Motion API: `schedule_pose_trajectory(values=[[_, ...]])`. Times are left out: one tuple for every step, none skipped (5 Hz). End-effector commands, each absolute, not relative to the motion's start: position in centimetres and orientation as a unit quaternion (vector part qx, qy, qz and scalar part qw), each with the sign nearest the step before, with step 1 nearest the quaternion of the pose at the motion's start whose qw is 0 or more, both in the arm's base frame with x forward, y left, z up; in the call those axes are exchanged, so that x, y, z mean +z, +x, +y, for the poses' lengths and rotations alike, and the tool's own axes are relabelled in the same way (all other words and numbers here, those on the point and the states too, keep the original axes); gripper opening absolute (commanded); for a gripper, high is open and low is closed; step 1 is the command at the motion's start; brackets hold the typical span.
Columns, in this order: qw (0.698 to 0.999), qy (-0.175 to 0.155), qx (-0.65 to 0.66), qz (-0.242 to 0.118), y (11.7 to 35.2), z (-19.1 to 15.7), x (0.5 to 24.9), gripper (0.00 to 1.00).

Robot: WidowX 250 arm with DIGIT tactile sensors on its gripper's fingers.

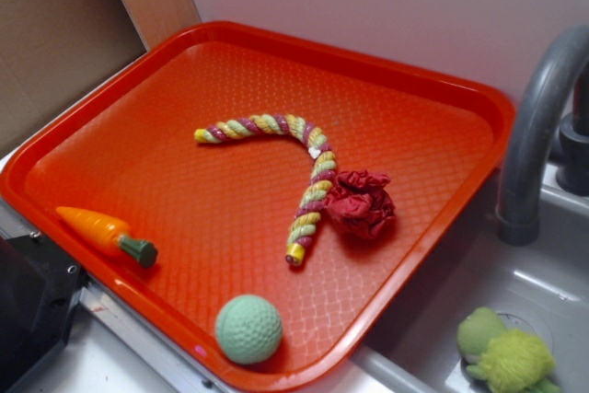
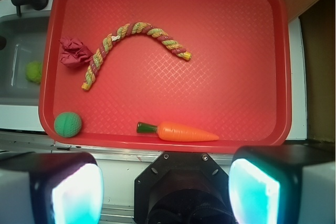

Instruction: Grab the green ball.

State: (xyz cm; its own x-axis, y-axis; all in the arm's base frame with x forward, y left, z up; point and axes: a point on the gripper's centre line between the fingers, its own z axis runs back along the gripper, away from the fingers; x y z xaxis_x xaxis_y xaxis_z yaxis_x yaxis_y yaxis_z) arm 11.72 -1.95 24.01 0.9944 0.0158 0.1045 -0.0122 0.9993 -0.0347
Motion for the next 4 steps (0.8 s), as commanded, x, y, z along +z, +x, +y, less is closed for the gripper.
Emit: schedule_pose_trajectory(values=[[0.998,-0.017,0.007,-0.052,11.7,-2.0,24.0,1.00],[0.996,-0.076,0.037,-0.034,12.9,-6.0,19.5,1.00],[0.991,-0.128,0.040,-0.023,13.7,-10.7,16.3,1.00],[0.991,-0.134,0.012,-0.004,14.3,-14.9,11.9,1.00]])
